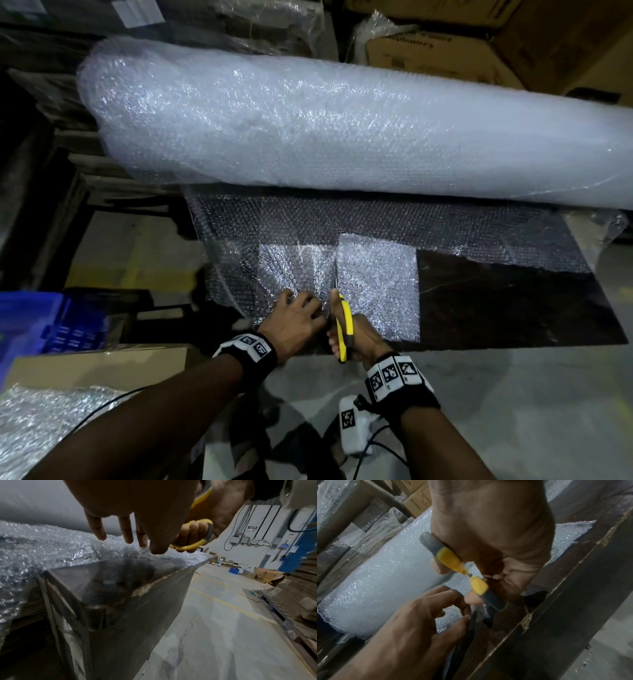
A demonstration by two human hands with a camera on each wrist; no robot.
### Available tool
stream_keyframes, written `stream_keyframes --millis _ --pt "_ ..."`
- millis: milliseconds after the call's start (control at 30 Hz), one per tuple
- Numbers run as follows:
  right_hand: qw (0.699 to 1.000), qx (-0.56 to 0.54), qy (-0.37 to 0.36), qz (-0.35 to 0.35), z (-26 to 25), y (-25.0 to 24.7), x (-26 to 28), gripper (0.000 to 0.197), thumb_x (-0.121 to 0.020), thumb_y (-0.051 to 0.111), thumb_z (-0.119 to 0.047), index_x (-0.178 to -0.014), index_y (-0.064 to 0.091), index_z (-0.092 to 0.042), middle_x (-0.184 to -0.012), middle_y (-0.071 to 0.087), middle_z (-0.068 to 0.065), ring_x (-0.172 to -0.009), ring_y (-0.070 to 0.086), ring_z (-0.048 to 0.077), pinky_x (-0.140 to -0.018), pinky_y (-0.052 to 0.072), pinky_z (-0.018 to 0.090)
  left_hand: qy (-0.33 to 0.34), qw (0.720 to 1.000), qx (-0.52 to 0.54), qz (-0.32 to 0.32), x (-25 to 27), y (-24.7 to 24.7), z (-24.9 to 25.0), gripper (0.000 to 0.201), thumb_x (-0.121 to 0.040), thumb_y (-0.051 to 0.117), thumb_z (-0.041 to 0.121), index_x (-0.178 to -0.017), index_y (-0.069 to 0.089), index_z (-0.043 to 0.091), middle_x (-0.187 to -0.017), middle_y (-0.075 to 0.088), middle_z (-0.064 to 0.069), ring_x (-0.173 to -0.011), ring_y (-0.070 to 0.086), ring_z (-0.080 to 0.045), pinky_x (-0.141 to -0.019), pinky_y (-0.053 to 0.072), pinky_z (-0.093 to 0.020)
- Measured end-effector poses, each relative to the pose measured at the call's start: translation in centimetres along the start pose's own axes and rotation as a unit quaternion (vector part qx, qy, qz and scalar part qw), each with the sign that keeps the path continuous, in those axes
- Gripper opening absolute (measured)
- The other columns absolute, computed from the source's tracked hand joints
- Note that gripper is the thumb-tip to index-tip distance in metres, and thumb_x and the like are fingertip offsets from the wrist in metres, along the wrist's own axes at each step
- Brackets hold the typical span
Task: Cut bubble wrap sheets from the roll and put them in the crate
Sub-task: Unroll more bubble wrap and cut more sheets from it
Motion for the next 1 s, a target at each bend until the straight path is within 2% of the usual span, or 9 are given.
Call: stream_keyframes --millis 67,167,267,400,500,700,767,867,1000 --pt "0.999 0.025 -0.016 0.016 0.0 -0.1 -0.5 0.087 -0.06 0.054 -0.093 -0.063 0.064 -0.006 -0.055 0.061 0.01 -0.046 0.058 0.022 -0.048 0.046 0.026 0.002 1.0 0.001 -0.011 0.0 -0.1 0.0 0.045 -0.072 0.079 0.047 -0.11 0.065 0.028 -0.114 0.057 -0.004 -0.114 0.045 -0.03 -0.086 0.046 -0.056" --pt "0.998 0.046 -0.034 0.03 0.1 -0.4 -0.9 0.088 -0.06 0.055 -0.093 -0.056 0.064 -0.006 -0.055 0.064 0.014 -0.047 0.061 0.025 -0.049 0.047 0.027 0.001 1.0 -0.006 -0.01 0.1 -0.5 0.0 0.042 -0.072 0.078 0.049 -0.106 0.066 0.029 -0.112 0.059 -0.003 -0.113 0.047 -0.029 -0.086 0.046 -0.054" --pt "0.999 0.022 -0.03 0.031 0.1 -0.5 -0.8 0.085 -0.064 0.056 -0.088 -0.059 0.064 -0.003 -0.053 0.061 0.012 -0.044 0.058 0.023 -0.046 0.046 0.025 0.005 1.0 -0.004 -0.002 0.1 -0.8 0.1 0.04 -0.069 0.078 0.047 -0.102 0.068 0.027 -0.11 0.061 -0.004 -0.112 0.048 -0.029 -0.085 0.046 -0.053" --pt "1.0 0.008 0.002 0.002 -0.6 -0.4 -0.8 0.083 -0.071 0.052 -0.087 -0.065 0.061 -0.004 -0.055 0.059 0.01 -0.046 0.058 0.022 -0.049 0.049 0.026 0.001 1.0 -0.006 0.027 0.0 -1.0 0.1 0.036 -0.065 0.085 0.042 -0.093 0.07 0.025 -0.104 0.063 -0.004 -0.106 0.052 -0.029 -0.078 0.05 -0.051" --pt "1.0 0.011 0.003 -0.008 -1.1 -0.6 -1.1 0.085 -0.065 0.051 -0.092 -0.064 0.061 -0.008 -0.056 0.059 0.008 -0.048 0.059 0.021 -0.052 0.049 0.027 0.0 0.999 -0.008 0.039 -0.1 -0.9 0.2 0.035 -0.064 0.086 0.041 -0.092 0.07 0.025 -0.103 0.064 -0.004 -0.105 0.051 -0.028 -0.077 0.051 -0.051" --pt "0.997 0.049 -0.028 0.045 -1.1 -0.6 -1.6 0.084 -0.055 0.056 -0.094 -0.047 0.063 -0.011 -0.053 0.062 0.011 -0.046 0.059 0.023 -0.05 0.046 0.026 -0.005 1.0 -0.007 0.025 -0.1 -0.5 0.2 0.041 -0.067 0.084 0.047 -0.1 0.071 0.027 -0.107 0.061 -0.003 -0.109 0.046 -0.028 -0.082 0.048 -0.05" --pt "0.998 0.029 -0.029 0.04 -1.2 -0.7 -1.4 0.083 -0.058 0.057 -0.089 -0.052 0.062 -0.007 -0.051 0.06 0.011 -0.043 0.057 0.021 -0.046 0.045 0.023 -0.003 1.0 -0.005 0.017 -0.1 -0.5 0.1 0.042 -0.067 0.084 0.046 -0.101 0.07 0.027 -0.107 0.06 -0.004 -0.108 0.046 -0.029 -0.081 0.048 -0.05" --pt "1.0 0.001 -0.021 0.021 -1.6 -0.8 -1.2 0.08 -0.071 0.056 -0.083 -0.062 0.061 -0.004 -0.051 0.059 0.01 -0.041 0.056 0.019 -0.045 0.046 0.022 0.0 1.0 0.002 -0.005 0.0 -0.5 0.1 0.046 -0.064 0.085 0.047 -0.101 0.067 0.025 -0.108 0.059 -0.005 -0.108 0.047 -0.029 -0.082 0.047 -0.051" --pt "1.0 -0.008 -0.001 -0.017 -2.2 -1.0 -1.1 0.086 -0.069 0.049 -0.089 -0.068 0.062 -0.004 -0.058 0.06 0.011 -0.046 0.059 0.02 -0.048 0.05 0.023 -0.002 1.0 0.004 -0.021 0.1 -0.3 0.0 0.043 -0.067 0.085 0.045 -0.098 0.064 0.023 -0.108 0.058 -0.006 -0.108 0.049 -0.03 -0.081 0.048 -0.053"
Point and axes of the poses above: each hand's wrist, its own x-axis away from the middle knuckle, its own y-axis out of the palm, z = x × y, the point moved 1 cm from there along -x, towards the middle knuckle
